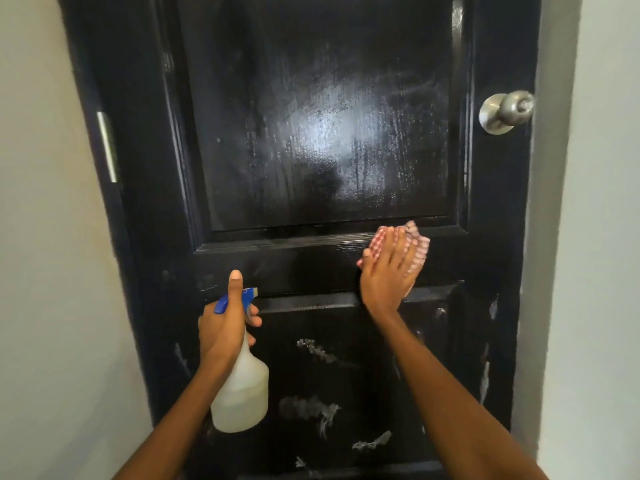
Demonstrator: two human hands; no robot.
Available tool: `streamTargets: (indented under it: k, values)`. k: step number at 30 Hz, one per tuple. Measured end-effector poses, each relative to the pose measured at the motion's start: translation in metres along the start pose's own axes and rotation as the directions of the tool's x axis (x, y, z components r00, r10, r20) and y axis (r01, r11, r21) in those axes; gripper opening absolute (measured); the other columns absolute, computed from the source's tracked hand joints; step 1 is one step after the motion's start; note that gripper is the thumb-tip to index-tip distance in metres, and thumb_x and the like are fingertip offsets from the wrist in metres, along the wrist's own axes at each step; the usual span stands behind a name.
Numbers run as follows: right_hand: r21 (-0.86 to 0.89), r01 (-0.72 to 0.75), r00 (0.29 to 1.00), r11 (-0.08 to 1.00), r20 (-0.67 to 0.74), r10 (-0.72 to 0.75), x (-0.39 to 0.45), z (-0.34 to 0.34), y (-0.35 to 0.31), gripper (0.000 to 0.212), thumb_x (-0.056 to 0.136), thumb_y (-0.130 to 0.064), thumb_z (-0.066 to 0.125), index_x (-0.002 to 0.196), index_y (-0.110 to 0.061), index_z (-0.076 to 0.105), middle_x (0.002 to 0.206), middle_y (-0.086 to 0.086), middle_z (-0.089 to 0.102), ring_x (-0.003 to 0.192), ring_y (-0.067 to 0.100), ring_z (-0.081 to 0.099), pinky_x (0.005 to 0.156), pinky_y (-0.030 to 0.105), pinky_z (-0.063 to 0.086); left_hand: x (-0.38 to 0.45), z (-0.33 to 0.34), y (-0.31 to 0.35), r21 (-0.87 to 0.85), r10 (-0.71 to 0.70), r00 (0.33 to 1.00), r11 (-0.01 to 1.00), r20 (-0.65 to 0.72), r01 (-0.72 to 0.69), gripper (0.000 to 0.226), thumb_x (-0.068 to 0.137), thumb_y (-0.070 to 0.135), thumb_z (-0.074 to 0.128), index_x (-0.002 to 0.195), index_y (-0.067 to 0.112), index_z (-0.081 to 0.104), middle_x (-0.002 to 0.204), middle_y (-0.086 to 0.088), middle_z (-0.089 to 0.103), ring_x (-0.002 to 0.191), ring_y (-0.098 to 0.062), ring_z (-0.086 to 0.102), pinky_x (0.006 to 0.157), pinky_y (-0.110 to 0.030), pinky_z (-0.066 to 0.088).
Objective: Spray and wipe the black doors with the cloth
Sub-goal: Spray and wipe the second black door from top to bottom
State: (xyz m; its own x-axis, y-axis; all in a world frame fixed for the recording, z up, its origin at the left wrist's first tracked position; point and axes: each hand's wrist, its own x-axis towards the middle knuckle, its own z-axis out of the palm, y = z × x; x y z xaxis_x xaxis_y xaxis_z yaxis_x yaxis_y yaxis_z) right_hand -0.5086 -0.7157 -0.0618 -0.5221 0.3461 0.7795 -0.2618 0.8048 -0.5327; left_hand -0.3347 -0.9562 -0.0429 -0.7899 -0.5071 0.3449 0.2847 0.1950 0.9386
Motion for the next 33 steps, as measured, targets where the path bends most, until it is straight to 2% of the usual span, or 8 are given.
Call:
streamTargets:
  k: [5, 8, 14, 16, 20, 23, 28, 33]
  values:
    - [-0.013, 0.48, 0.867, 0.877, 0.156, -0.473, -0.049, 0.054, -0.104, 0.069, 0.101, -0.039, 0.039, 0.162, -0.017, 0.016, 0.169, 0.013, 0.016, 0.156, 0.034, 0.01, 0.121, 0.067, 0.004, 0.001, -0.046, -0.001, 0.052, 0.022, 0.992, 0.999, -0.123, -0.016, 0.077, 0.088, 0.073, 0.037, 0.08, 0.005, 0.071, 0.071, -0.016, 0.071, 0.051, -0.025, 0.059, 0.053, -0.031, 0.05]
    - [-0.028, 0.715, 0.682, 0.699, 0.248, -0.688, -0.062, 0.07, -0.156, 0.076, 0.094, -0.031, 0.058, 0.161, -0.016, 0.025, 0.168, 0.013, 0.021, 0.156, 0.035, 0.013, 0.122, 0.064, 0.01, 0.0, -0.063, 0.0, 0.062, 0.033, 0.983, 0.998, -0.179, -0.022, 0.076, 0.088, 0.075, 0.037, 0.078, 0.007, 0.07, 0.068, -0.014, 0.071, 0.052, -0.029, 0.06, 0.054, -0.033, 0.05]
    - [-0.049, 0.962, 0.27, 0.27, 0.342, -0.9, -0.028, 0.068, -0.182, 0.065, 0.103, -0.049, 0.039, 0.161, -0.024, 0.025, 0.169, 0.006, 0.02, 0.157, 0.027, 0.01, 0.125, 0.058, 0.002, 0.0, -0.073, -0.002, 0.064, 0.002, 0.98, 0.998, -0.2, 0.011, 0.074, 0.084, 0.076, 0.035, 0.078, 0.01, 0.069, 0.071, -0.014, 0.07, 0.057, -0.032, 0.062, 0.058, -0.036, 0.053]
    - [-0.047, 0.946, 0.32, 0.32, 0.27, -0.908, -0.018, 0.064, -0.151, 0.064, 0.102, -0.05, 0.043, 0.159, -0.025, 0.031, 0.166, 0.006, 0.029, 0.156, 0.028, 0.017, 0.124, 0.059, 0.007, 0.001, -0.072, -0.007, 0.06, -0.016, 0.98, 0.998, -0.201, 0.029, 0.074, 0.086, 0.075, 0.037, 0.078, 0.009, 0.07, 0.069, -0.014, 0.07, 0.056, -0.031, 0.062, 0.056, -0.034, 0.052]
    - [-0.125, 0.676, 0.736, 0.726, 0.066, -0.674, -0.001, 0.031, -0.044, 0.061, 0.104, -0.054, 0.037, 0.156, -0.022, 0.038, 0.158, 0.011, 0.043, 0.152, 0.034, 0.026, 0.123, 0.062, -0.003, 0.004, -0.07, -0.012, 0.044, -0.051, 0.979, 0.997, -0.199, 0.061, 0.069, 0.087, 0.073, 0.041, 0.079, 0.012, 0.071, 0.074, -0.014, 0.072, 0.061, -0.03, 0.067, 0.054, -0.034, 0.054]
    - [-0.176, 0.36, 0.93, 0.916, -0.017, -0.368, 0.001, 0.009, 0.011, 0.067, 0.104, -0.055, 0.035, 0.16, -0.017, 0.029, 0.165, 0.012, 0.029, 0.154, 0.036, 0.021, 0.122, 0.066, 0.002, 0.008, -0.072, -0.01, 0.031, -0.053, 0.982, 0.998, -0.179, 0.06, 0.065, 0.091, 0.069, 0.042, 0.081, 0.011, 0.071, 0.076, -0.015, 0.072, 0.06, -0.027, 0.067, 0.051, -0.031, 0.053]
    - [-0.082, 0.122, 0.983, 0.989, -0.125, -0.132, -0.006, 0.025, -0.037, 0.068, 0.106, -0.048, 0.036, 0.163, -0.017, 0.018, 0.17, 0.008, 0.014, 0.156, 0.032, 0.012, 0.122, 0.066, 0.001, 0.008, -0.081, -0.008, -0.009, -0.028, 0.989, 1.0, -0.144, 0.027, 0.072, 0.084, 0.074, 0.045, 0.083, 0.006, 0.069, 0.073, -0.016, 0.069, 0.054, -0.027, 0.063, 0.048, -0.031, 0.052]
    - [-0.081, 0.506, 0.861, 0.859, -0.009, -0.509, -0.037, 0.057, -0.116, 0.069, 0.103, -0.039, 0.036, 0.163, -0.016, 0.011, 0.171, 0.01, 0.006, 0.157, 0.029, 0.007, 0.122, 0.063, -0.005, 0.01, -0.084, -0.003, -0.017, -0.007, 0.99, 1.0, -0.139, 0.005, 0.075, 0.079, 0.075, 0.043, 0.085, 0.006, 0.071, 0.076, -0.019, 0.07, 0.057, -0.031, 0.063, 0.052, -0.034, 0.053]
